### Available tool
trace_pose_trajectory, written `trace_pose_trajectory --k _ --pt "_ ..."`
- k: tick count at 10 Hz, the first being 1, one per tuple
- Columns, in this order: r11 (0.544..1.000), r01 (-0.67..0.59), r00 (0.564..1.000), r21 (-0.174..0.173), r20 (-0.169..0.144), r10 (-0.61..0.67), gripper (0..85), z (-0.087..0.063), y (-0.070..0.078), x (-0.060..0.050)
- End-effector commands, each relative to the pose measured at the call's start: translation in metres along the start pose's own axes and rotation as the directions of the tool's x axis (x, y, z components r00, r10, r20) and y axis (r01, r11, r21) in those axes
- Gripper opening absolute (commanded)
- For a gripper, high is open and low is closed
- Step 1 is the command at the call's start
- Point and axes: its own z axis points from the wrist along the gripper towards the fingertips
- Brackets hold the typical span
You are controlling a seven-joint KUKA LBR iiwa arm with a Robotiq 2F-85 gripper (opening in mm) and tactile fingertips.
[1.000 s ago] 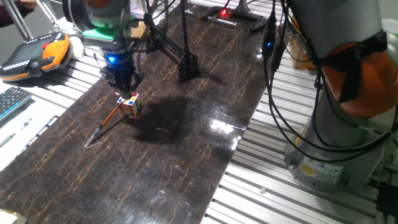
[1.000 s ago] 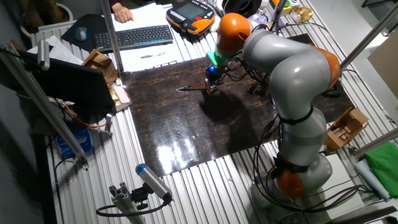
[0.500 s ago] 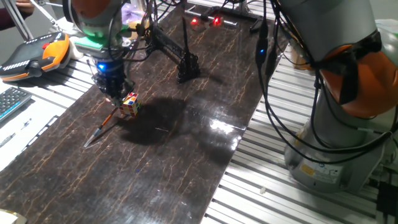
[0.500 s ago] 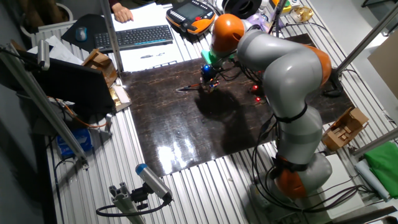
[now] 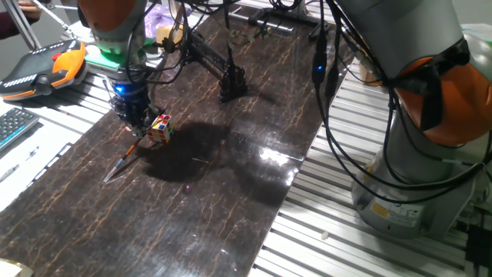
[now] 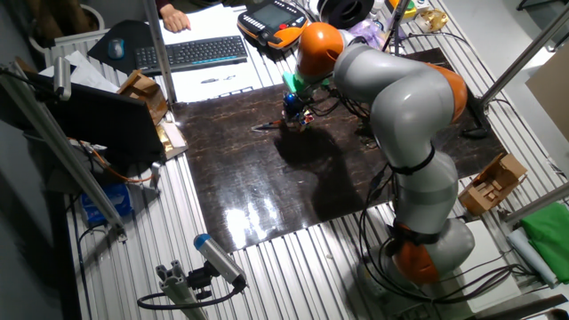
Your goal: Place the brush on the pen rack
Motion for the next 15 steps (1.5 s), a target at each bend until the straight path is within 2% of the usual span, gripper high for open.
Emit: trace_pose_trajectory --k 1,4,6,7,8,10,11,12,14,15 --pt "1.000 0.000 1.000 0.000 -0.001 0.000 0.7 0.0015 0.0006 -0.0001" --pt "0.998 0.058 0.998 0.016 0.012 -0.059 0.7 0.0012 0.0001 -0.0007" --pt "0.994 0.111 0.993 -0.008 0.033 -0.111 0.7 0.0012 0.0001 -0.0007" --pt "0.993 0.115 0.993 -0.005 0.037 -0.114 0.7 0.0012 0.0001 -0.0007" --pt "0.997 0.078 0.996 0.004 0.032 -0.078 0.7 0.0012 0.0001 -0.0007" --pt "1.000 0.016 0.998 0.019 0.052 -0.017 0.7 0.0012 0.0001 -0.0007" --pt "0.999 0.025 0.999 0.030 0.037 -0.026 0.7 0.0023 0.0007 -0.0004" --pt "0.999 0.031 0.999 0.018 0.012 -0.031 1.0 0.0029 0.0013 -0.0006" --pt "1.000 0.020 1.000 0.000 0.006 -0.020 21.0 0.0038 0.0058 0.0026" --pt "1.000 -0.004 1.000 -0.001 0.008 0.004 36.0 0.0049 0.0091 0.0063"
